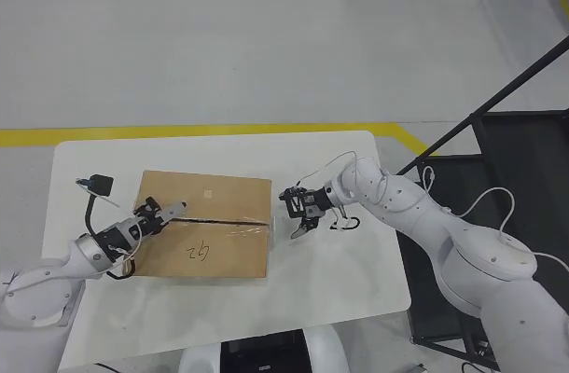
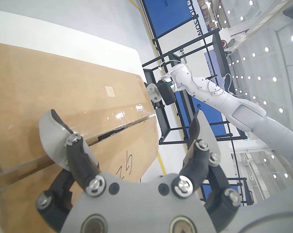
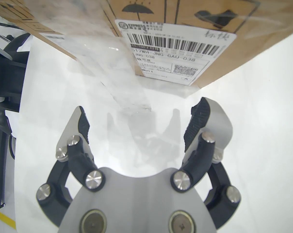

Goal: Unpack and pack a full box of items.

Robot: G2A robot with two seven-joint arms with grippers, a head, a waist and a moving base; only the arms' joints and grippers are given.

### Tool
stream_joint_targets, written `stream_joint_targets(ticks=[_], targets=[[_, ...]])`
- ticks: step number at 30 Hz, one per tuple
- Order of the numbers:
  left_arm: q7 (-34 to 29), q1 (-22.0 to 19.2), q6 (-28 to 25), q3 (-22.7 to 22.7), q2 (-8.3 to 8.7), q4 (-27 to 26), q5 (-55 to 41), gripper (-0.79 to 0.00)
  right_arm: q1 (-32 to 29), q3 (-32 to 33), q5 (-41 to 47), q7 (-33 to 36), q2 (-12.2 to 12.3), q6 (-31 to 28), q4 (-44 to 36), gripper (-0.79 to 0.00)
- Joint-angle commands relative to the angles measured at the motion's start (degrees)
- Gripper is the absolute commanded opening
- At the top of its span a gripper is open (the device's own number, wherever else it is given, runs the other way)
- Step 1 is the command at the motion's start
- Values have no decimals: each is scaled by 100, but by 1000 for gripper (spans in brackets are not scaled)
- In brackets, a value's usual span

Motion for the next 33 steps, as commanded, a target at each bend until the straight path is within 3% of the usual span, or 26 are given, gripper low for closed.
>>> stream_joint_targets(ticks=[1, 5, 11, 12, 14, 15, 16, 17, 22, 33], targets=[[1, 9, 6, -24, 2, -6, -8, 0, -25, 0, 2, 230, -105, 0, 88, 0], [-2, 20, 33, -41, 3, -13, 3, 0, -71, 0, -87, 385, -294, 0, 255, 0], [-21, -21, 83, -7, 0, -37, 21, 0, -112, 0, -840, -93, -460, 0, 482, 0], [-27, -27, 90, -1, 0, -39, 27, 0, -115, 0, -1007, -234, -479, 0, 547, -83], [-28, -36, 106, 3, 0, -40, 40, 0, -118, 0, -1347, -521, -517, 0, 694, -449], [-27, -38, 110, 6, 0, -42, 42, 0, -117, 0, -1504, -677, -537, 0, 774, -563], [-26, -39, 112, 7, -1, -42, 43, 0, -116, 0, -1654, -834, -558, 0, 859, -730], [-25, -39, 113, 8, -1, -43, 44, 0, -111, 0, -1813, -988, -578, 0, 938, -785], [-17, -24, 125, 8, -2, -47, 54, 0, -76, 0, -2493, -1707, -681, 0, 1298, -785], [-3, 18, 84, -39, -1, -78, 51, 0, -57, 0, -2456, -1708, -671, 0, 1215, -785]])
